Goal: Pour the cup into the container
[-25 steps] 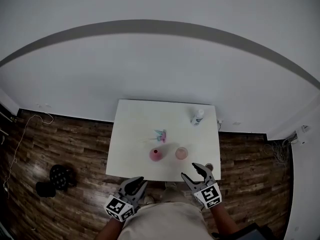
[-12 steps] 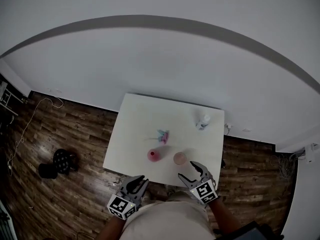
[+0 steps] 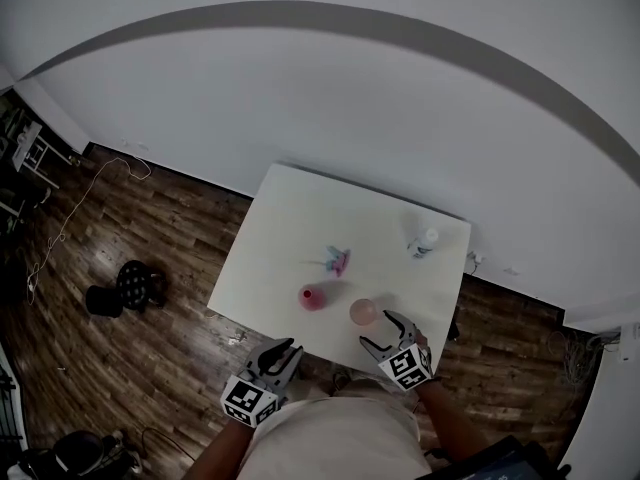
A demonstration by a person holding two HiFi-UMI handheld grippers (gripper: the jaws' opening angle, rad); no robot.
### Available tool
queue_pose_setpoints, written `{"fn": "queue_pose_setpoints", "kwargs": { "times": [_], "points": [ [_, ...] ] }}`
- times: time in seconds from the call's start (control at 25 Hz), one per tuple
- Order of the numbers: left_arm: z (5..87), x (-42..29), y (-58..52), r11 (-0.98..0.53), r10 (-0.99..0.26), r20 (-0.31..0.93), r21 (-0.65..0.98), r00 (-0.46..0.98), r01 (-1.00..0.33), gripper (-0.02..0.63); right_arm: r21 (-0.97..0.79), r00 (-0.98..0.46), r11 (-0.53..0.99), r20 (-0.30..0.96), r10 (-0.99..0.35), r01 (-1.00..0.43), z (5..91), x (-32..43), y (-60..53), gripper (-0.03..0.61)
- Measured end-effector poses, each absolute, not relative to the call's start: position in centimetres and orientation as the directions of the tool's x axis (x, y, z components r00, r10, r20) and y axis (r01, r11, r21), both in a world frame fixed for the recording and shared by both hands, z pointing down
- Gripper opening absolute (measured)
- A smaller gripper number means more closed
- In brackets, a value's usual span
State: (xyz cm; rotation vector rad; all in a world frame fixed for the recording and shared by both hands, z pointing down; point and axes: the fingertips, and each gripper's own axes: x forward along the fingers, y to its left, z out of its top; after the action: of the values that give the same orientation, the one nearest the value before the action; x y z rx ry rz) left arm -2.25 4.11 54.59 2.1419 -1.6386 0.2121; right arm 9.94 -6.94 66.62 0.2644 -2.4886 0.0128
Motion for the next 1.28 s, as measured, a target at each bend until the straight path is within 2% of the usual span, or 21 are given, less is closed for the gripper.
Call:
{"fn": "queue_pose_setpoints", "kwargs": {
  "times": [0.2,0.72,1.28],
  "points": [
    [55.9,-2.3,4.5,-0.161,-0.878,0.409,0.238,0.249,-0.958,0.086,0.04,-0.775,0.99,0.619,-0.129,-0.134,70.4,9.2,-7.2,0.375],
    [58.3,-3.4,3.5,-0.114,-0.861,0.462,0.232,0.213,-0.966,0.092,0.044,-0.74,0.995,0.665,-0.098,-0.092,75.0,8.6,-8.5,0.376],
    [58.3,-2.4,1.4,-0.156,-0.873,0.411,0.277,0.263,-0.948,0.092,0.026,-0.852,0.971,0.474,-0.222,-0.238,62.1,10.4,-7.4,0.374]
  ]
}}
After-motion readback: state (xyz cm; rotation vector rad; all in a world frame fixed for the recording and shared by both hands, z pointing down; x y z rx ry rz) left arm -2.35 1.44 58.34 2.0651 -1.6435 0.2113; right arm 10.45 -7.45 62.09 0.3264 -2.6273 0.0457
